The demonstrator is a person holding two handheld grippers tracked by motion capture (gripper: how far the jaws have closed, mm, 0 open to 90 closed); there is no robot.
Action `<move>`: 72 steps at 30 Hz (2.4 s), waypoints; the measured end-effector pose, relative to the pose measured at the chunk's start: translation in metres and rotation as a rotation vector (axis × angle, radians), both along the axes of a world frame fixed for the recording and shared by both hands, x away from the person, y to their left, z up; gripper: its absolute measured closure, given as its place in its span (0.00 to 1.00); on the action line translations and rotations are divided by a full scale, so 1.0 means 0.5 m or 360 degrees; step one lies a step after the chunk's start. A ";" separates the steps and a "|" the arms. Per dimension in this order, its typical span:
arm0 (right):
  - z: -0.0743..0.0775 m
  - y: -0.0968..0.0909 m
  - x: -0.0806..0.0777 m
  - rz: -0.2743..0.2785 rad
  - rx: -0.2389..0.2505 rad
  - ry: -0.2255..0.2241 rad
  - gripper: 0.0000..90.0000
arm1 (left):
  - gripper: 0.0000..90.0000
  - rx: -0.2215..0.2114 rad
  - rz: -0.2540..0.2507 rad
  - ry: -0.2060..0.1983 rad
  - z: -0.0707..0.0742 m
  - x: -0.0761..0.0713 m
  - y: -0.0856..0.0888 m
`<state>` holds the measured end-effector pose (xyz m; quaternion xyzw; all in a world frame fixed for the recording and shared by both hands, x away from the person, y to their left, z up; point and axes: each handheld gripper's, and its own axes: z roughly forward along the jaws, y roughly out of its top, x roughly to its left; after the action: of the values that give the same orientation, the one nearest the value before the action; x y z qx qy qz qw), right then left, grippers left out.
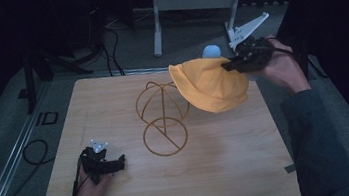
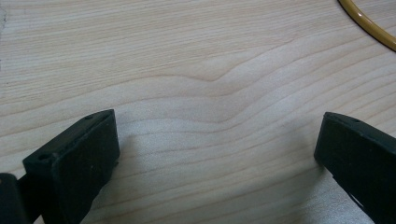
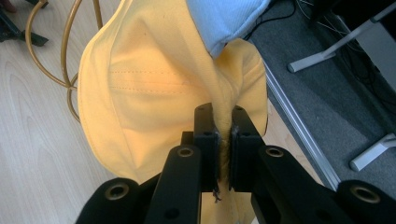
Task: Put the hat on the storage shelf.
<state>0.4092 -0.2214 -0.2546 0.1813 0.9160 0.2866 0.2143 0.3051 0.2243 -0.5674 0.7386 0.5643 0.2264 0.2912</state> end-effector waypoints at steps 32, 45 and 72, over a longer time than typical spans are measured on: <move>0.024 0.087 -0.006 0.0145 0.0016 -0.0014 0.94 | 0.00 0.0001 0.0002 -0.0002 0.000 0.000 0.000; 0.009 0.134 0.004 0.0189 0.0009 0.0002 0.94 | 0.00 -0.0001 0.0002 -0.0001 0.000 0.000 0.000; -0.035 0.264 0.026 0.0253 -0.0044 0.0025 0.94 | 0.00 0.0001 0.0002 -0.0005 0.000 0.000 0.000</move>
<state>0.4221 -0.0895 -0.2719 0.1071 0.9331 0.2885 0.1861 0.3051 0.2243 -0.5675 0.7380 0.5642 0.2278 0.2917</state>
